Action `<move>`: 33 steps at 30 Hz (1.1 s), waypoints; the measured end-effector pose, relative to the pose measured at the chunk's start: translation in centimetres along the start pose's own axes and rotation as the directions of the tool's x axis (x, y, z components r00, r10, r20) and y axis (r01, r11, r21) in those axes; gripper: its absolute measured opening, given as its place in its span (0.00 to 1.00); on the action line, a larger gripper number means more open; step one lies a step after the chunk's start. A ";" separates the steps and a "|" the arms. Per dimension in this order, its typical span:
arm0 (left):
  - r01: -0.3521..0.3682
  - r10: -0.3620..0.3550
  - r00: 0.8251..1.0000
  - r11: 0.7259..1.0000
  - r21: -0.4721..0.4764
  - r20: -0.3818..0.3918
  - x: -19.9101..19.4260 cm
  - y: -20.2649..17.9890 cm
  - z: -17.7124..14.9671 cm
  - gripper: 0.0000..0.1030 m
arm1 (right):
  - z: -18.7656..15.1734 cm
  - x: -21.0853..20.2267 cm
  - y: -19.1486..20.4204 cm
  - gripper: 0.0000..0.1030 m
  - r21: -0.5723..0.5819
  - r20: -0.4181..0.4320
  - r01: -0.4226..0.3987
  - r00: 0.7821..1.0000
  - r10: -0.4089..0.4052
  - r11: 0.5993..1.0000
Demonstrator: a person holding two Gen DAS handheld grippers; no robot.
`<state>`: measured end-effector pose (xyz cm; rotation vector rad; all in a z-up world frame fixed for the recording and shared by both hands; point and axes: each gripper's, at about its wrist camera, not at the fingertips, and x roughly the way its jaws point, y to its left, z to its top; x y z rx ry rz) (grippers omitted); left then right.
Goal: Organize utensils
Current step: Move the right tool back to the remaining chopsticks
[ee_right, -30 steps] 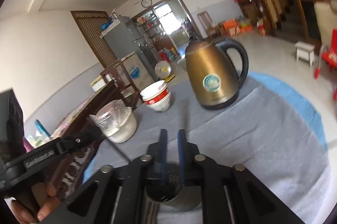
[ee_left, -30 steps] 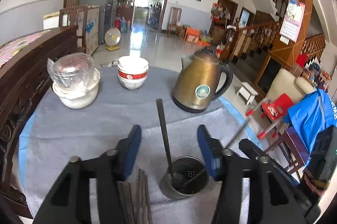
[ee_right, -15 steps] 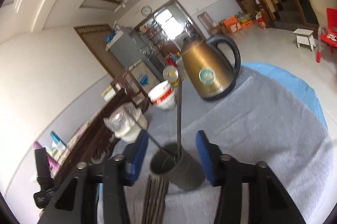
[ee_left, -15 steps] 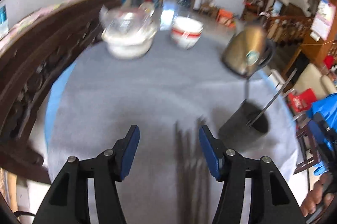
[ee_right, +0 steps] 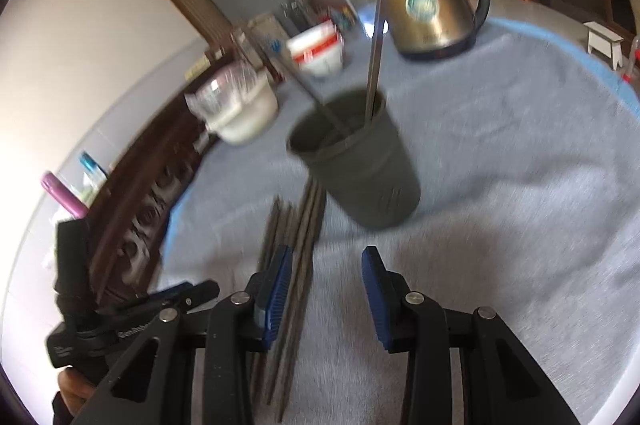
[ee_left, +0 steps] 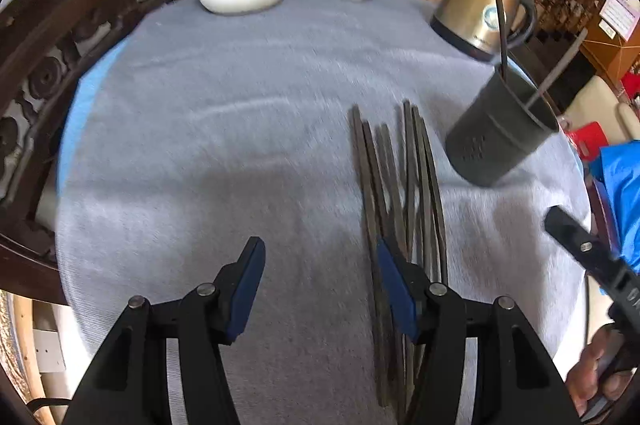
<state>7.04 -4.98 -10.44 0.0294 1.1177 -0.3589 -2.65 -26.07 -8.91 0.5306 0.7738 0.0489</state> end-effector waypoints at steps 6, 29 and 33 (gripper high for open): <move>0.042 -0.042 0.997 0.999 0.004 -0.066 2.0 -0.4 -1.1 0.58 | -1.2 2.7 0.2 0.29 -0.014 -0.096 0.013 0.995 -0.014 1.000; 0.077 -0.078 0.994 0.997 -0.013 -0.073 2.8 0.8 -0.4 0.40 | -1.6 8.8 2.9 0.13 -0.078 -0.234 0.060 0.969 -0.077 0.995; 0.089 -0.089 0.992 0.996 -0.006 -0.085 2.9 1.4 -0.4 0.38 | -1.6 8.2 2.7 0.13 -0.113 -0.233 0.098 0.965 -0.123 0.989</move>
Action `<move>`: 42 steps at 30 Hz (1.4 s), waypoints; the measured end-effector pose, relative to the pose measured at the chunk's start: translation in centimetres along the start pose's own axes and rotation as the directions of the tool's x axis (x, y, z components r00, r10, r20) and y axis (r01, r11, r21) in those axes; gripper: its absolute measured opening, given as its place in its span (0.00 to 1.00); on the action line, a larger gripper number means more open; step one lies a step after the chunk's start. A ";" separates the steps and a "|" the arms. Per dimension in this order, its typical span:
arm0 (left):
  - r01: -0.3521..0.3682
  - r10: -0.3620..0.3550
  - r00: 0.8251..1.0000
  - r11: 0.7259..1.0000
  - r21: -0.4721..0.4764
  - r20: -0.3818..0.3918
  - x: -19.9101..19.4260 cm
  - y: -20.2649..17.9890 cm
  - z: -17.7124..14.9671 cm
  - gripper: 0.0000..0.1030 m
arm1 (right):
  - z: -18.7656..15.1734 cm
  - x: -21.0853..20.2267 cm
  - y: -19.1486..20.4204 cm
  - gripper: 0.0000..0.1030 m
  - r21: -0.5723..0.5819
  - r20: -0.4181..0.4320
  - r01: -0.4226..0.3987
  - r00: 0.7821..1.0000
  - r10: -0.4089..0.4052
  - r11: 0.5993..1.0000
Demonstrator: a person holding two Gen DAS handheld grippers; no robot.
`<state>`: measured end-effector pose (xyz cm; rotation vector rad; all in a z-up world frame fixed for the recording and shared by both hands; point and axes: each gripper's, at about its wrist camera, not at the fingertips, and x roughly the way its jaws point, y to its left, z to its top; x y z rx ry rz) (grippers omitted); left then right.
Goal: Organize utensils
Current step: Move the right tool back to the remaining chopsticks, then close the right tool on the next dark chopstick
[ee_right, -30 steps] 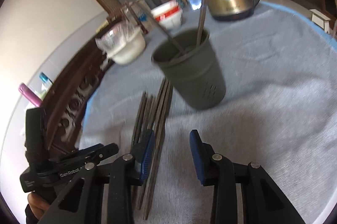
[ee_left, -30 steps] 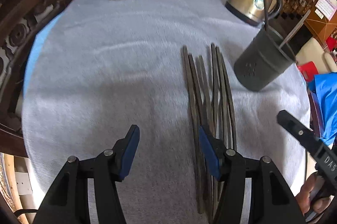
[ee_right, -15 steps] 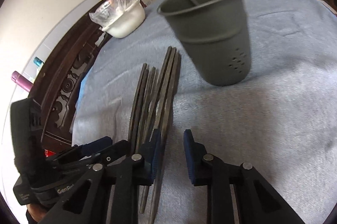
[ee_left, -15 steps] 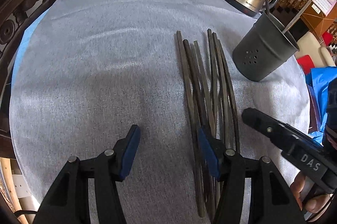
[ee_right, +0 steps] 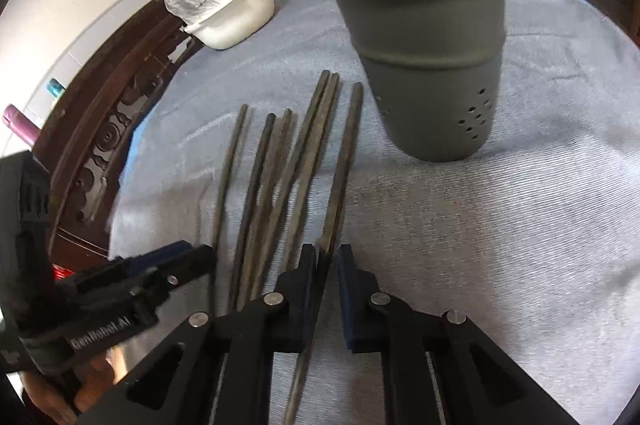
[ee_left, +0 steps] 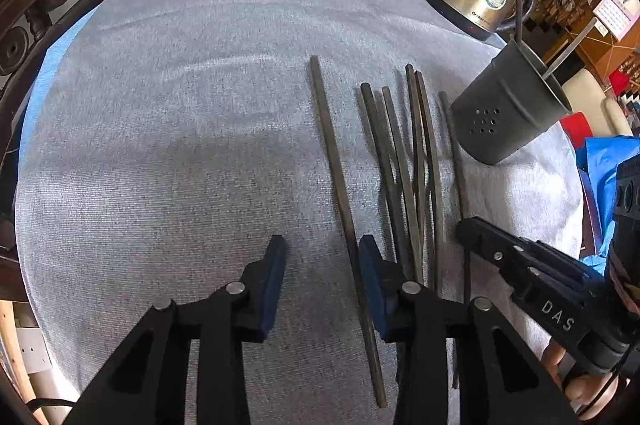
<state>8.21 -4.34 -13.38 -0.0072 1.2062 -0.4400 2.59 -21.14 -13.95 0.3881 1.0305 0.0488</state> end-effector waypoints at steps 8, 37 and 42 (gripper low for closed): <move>-0.008 0.008 1.000 1.000 0.019 -0.023 0.4 -0.2 0.6 0.38 | 0.1 0.1 -0.2 0.13 0.009 -0.027 -0.003 1.000 0.003 1.000; 0.072 -0.050 0.989 0.986 0.149 -0.143 -0.5 1.3 -1.3 0.11 | -1.1 -0.8 -0.9 0.11 0.040 -0.190 -0.015 0.981 0.022 0.999; 0.053 -0.040 0.992 0.992 0.116 -0.117 -0.8 1.9 0.8 0.25 | 0.2 -0.2 -0.4 0.13 -0.011 -0.155 0.029 0.987 -0.031 1.000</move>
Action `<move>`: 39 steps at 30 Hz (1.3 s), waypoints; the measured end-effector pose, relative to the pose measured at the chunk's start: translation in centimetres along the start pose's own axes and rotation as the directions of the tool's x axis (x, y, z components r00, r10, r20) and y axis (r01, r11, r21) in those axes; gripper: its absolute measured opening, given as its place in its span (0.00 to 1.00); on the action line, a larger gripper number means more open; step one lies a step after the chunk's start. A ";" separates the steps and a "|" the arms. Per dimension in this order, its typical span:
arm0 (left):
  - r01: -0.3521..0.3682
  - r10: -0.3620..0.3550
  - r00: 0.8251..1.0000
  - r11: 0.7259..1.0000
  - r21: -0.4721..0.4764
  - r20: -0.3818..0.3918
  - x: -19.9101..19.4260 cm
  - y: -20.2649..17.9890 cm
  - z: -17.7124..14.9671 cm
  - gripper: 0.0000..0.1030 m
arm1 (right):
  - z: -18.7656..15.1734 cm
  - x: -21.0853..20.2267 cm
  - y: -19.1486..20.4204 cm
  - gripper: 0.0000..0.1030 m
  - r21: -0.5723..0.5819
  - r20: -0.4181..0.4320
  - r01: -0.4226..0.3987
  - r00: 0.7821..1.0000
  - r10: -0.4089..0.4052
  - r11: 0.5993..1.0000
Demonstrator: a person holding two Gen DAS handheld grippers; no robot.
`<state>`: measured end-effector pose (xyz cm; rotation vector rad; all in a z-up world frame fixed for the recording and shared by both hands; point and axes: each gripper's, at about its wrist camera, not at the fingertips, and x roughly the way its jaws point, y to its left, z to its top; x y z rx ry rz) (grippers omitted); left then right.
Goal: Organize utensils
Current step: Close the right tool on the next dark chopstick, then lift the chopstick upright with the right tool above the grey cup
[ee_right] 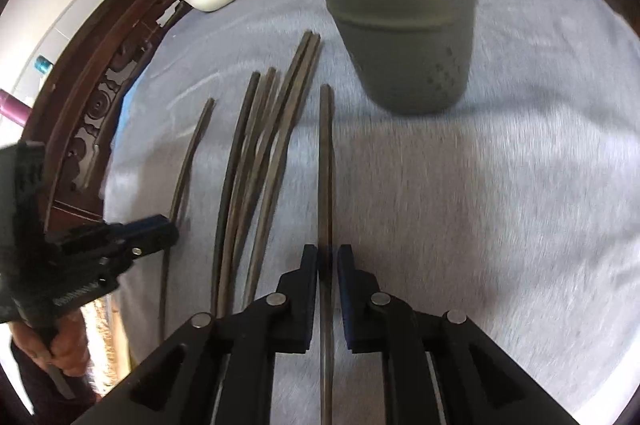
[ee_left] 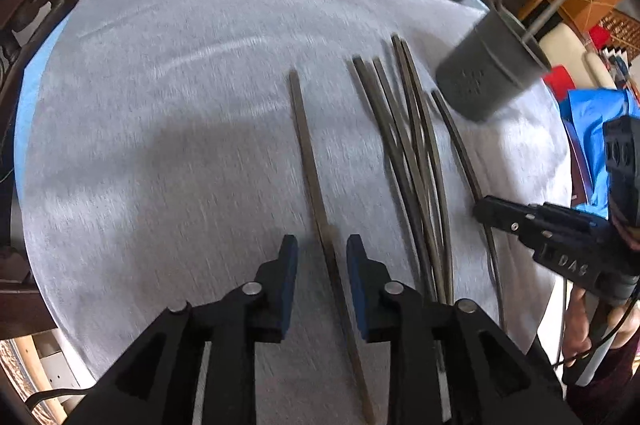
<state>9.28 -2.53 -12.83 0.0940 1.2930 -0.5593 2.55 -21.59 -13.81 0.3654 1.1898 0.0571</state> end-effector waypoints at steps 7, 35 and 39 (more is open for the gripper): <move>-0.018 0.018 1.000 0.999 -0.029 -0.016 0.7 0.2 1.7 0.25 | 2.2 0.7 0.5 0.13 -0.009 0.029 0.038 0.999 -0.038 0.999; -0.062 0.079 0.975 0.994 -0.090 0.207 -8.3 -0.3 3.8 0.05 | 2.8 -7.4 1.4 0.07 -0.104 0.279 -0.067 0.956 0.094 0.992; -0.051 0.070 0.949 0.996 -0.069 0.309 -11.8 -2.4 4.2 0.05 | 2.5 -11.6 1.7 0.07 -0.131 0.401 -0.107 0.904 0.151 0.986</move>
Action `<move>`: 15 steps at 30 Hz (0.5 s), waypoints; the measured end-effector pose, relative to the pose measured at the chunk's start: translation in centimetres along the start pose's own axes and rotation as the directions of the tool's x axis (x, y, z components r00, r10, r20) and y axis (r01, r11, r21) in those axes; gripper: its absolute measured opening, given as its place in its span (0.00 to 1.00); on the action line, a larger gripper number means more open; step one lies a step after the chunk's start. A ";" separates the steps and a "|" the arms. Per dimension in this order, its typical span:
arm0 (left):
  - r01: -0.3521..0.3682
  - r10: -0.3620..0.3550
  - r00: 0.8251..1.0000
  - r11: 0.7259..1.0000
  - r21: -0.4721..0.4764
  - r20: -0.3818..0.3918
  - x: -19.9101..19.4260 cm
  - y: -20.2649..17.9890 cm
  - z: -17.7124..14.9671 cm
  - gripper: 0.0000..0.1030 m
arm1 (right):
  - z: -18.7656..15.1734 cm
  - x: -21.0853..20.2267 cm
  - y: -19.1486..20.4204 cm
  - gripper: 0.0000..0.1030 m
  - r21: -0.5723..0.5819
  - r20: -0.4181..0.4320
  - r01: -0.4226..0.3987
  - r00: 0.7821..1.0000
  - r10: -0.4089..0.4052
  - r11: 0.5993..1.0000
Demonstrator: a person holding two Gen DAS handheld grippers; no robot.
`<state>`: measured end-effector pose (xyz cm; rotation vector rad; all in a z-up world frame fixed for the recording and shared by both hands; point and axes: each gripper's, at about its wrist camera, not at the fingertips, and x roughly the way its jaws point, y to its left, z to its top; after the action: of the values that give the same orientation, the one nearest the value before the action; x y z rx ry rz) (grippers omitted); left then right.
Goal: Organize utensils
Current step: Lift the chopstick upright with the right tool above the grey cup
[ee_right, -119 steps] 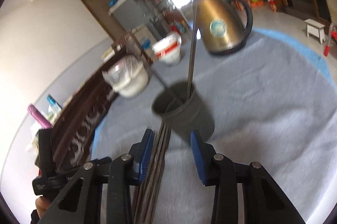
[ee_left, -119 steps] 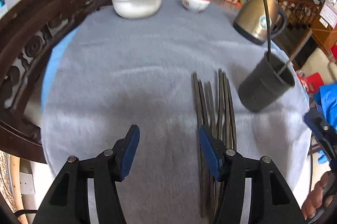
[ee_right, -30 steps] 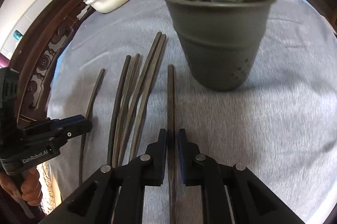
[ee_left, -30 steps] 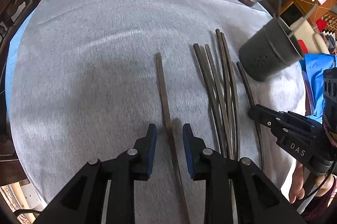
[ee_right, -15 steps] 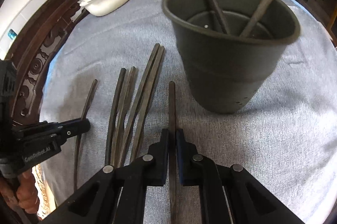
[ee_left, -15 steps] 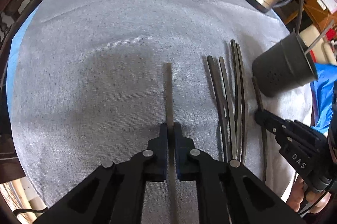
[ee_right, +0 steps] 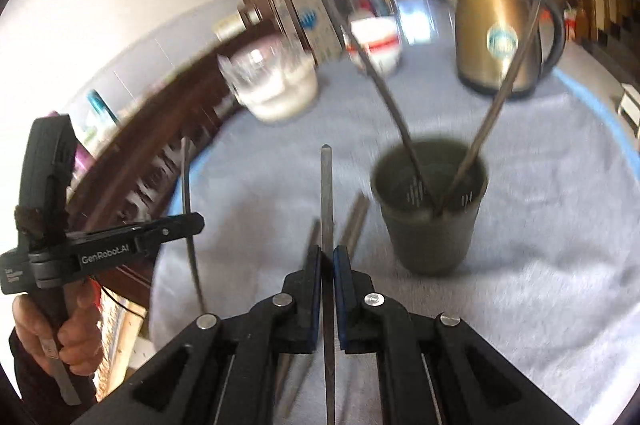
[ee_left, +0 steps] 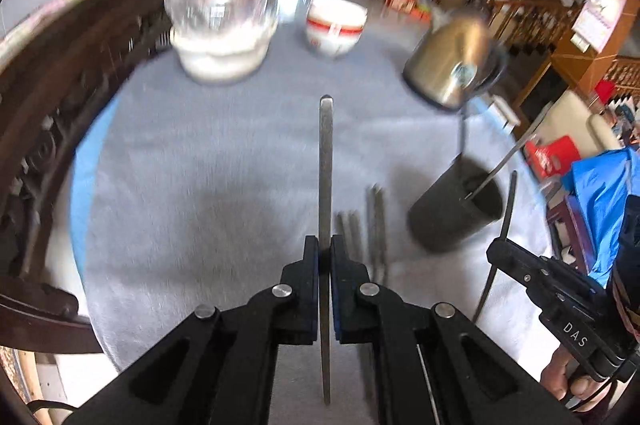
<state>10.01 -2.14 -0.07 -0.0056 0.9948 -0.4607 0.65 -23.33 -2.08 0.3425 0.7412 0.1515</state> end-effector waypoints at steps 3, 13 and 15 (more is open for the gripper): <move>0.021 -0.022 0.998 1.000 0.014 0.066 -2.1 -1.6 0.5 0.05 | 0.9 -2.7 0.6 0.07 -0.001 0.103 -0.023 0.994 0.023 1.000; 0.053 -0.059 0.969 0.998 0.031 0.238 -6.3 -5.6 2.7 0.05 | 2.9 -8.4 0.6 0.07 0.047 0.367 -0.048 0.930 0.027 0.998; 0.058 -0.063 0.961 0.998 0.029 0.271 -6.9 -6.2 3.4 0.05 | 3.4 -9.1 0.6 0.07 0.056 0.405 -0.049 0.914 0.022 0.997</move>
<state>7.31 -5.83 8.70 -0.0787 0.7212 -0.5116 -3.70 -25.96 6.25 0.4338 0.3294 0.0865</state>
